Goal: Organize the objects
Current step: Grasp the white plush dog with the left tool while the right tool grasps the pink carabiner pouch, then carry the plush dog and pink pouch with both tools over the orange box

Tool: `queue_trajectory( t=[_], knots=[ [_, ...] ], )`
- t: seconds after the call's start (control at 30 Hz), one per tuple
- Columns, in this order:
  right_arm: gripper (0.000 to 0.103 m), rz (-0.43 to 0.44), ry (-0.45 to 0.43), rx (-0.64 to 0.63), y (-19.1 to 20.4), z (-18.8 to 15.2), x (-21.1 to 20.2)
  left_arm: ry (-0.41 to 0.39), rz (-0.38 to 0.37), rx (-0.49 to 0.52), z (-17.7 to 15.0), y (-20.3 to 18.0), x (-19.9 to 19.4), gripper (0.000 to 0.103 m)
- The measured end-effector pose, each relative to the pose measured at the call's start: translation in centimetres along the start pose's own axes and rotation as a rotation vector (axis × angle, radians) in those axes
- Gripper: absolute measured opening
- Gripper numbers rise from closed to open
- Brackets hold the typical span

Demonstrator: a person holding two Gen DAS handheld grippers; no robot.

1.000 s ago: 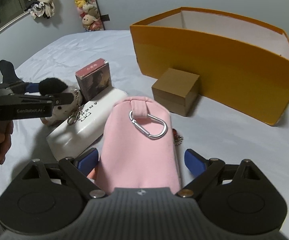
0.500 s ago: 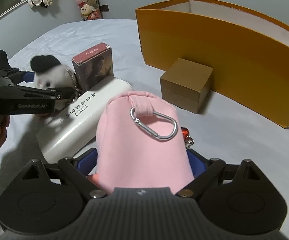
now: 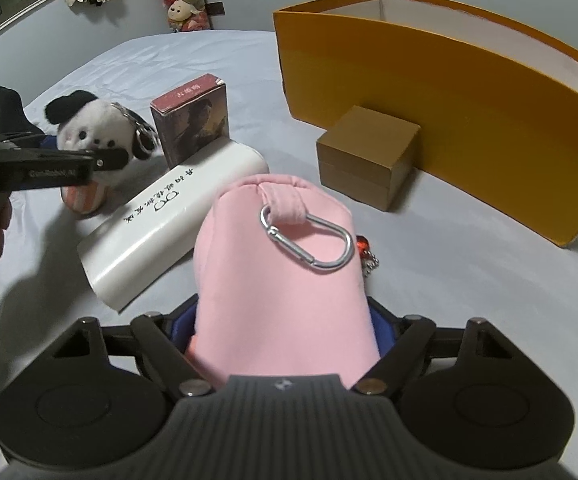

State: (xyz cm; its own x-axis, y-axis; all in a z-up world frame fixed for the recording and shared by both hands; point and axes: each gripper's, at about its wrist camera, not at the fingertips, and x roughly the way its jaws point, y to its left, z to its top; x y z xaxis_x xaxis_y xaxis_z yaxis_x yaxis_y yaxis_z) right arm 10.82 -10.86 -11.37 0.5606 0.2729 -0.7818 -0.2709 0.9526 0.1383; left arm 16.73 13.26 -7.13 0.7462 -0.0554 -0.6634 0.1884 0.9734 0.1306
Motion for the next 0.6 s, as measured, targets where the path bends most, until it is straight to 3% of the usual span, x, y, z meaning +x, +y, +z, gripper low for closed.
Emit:
queue_trajectory(
  t=[0.6],
  knots=[
    [0.078,0.005,-0.028,0.053,-2.0,-1.3,-3.4,-0.003,-0.048,-0.004,-0.5,-2.4,-6.4,0.079]
  ],
)
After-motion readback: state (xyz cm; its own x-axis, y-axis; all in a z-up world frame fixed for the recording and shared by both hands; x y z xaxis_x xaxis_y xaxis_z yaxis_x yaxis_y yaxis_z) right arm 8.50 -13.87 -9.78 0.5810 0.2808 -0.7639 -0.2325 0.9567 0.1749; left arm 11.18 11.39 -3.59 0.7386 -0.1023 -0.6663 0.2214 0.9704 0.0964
